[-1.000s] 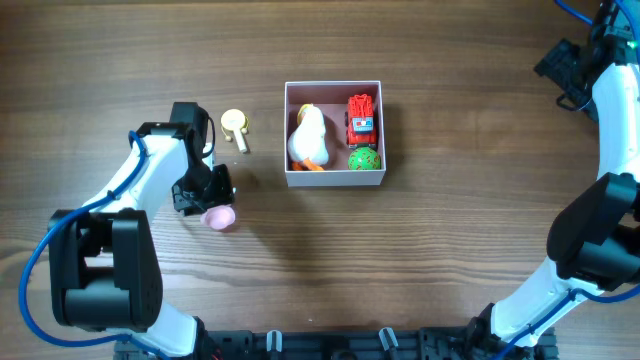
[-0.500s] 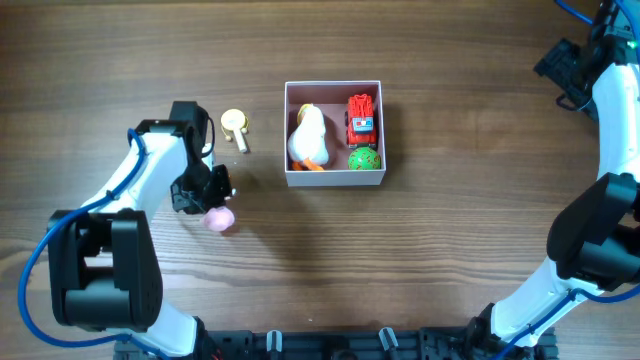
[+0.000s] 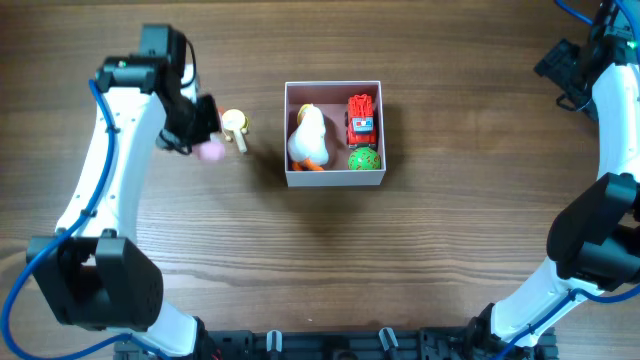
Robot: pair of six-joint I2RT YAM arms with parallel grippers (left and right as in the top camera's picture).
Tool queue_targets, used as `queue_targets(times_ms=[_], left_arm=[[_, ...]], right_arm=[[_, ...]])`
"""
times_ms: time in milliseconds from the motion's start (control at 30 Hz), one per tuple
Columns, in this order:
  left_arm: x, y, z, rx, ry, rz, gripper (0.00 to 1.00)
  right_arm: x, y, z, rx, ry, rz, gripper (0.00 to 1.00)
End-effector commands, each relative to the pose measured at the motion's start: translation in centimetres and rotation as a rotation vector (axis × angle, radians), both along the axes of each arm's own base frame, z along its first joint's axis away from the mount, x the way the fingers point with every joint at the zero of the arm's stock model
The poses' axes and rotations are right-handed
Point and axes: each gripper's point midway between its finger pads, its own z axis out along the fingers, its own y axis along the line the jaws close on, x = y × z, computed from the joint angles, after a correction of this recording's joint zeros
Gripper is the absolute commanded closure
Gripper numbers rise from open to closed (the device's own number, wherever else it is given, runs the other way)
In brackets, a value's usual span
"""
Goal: Pack container
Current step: 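Lift the figurine and carry it right over the box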
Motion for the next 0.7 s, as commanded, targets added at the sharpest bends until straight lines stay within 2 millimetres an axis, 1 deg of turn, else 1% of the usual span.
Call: queue_targets(times_ms=[0, 67, 133, 200, 333, 367, 433, 533, 667], left_arm=[[1.7, -4.1, 4.3, -0.081, -0.126, -0.104, 0.96], [2.0, -6.3, 5.8, -0.093, -0.177, -0.165, 0.96], [2.1, -8.8, 6.9, -0.104, -0.219, -0.225, 0.96], [2.0, -11.4, 7.6, -0.122, -0.255, -0.272, 0.96], [1.7, -16.5, 8.4, -0.182, -0.307, -0.305, 0.96], [1.6, -17.5, 8.6, -0.191, -0.318, -0.31, 0.96], [1.6, -18.6, 8.8, -0.19, -0.34, -0.309, 0.96], [1.9, -18.4, 8.7, -0.129, -0.362, -0.272, 0.96], [2.1, -18.5, 7.8, -0.123, -0.342, -0.255, 0.96]], right_arm=[[-0.2, -0.1, 0.5, -0.015, -0.008, -0.018, 0.0], [-0.2, -0.1, 0.5, -0.015, -0.008, -0.018, 0.0], [-0.2, -0.1, 0.5, -0.015, -0.008, -0.018, 0.0], [-0.2, -0.1, 0.5, -0.015, -0.008, -0.018, 0.0], [-0.2, -0.1, 0.5, -0.015, -0.008, -0.018, 0.0], [-0.2, -0.1, 0.5, -0.015, -0.008, -0.018, 0.0], [-0.2, -0.1, 0.5, -0.015, -0.008, -0.019, 0.0], [-0.2, -0.1, 0.5, -0.015, -0.008, -0.018, 0.0], [-0.2, -0.1, 0.5, -0.015, -0.008, -0.018, 0.0]])
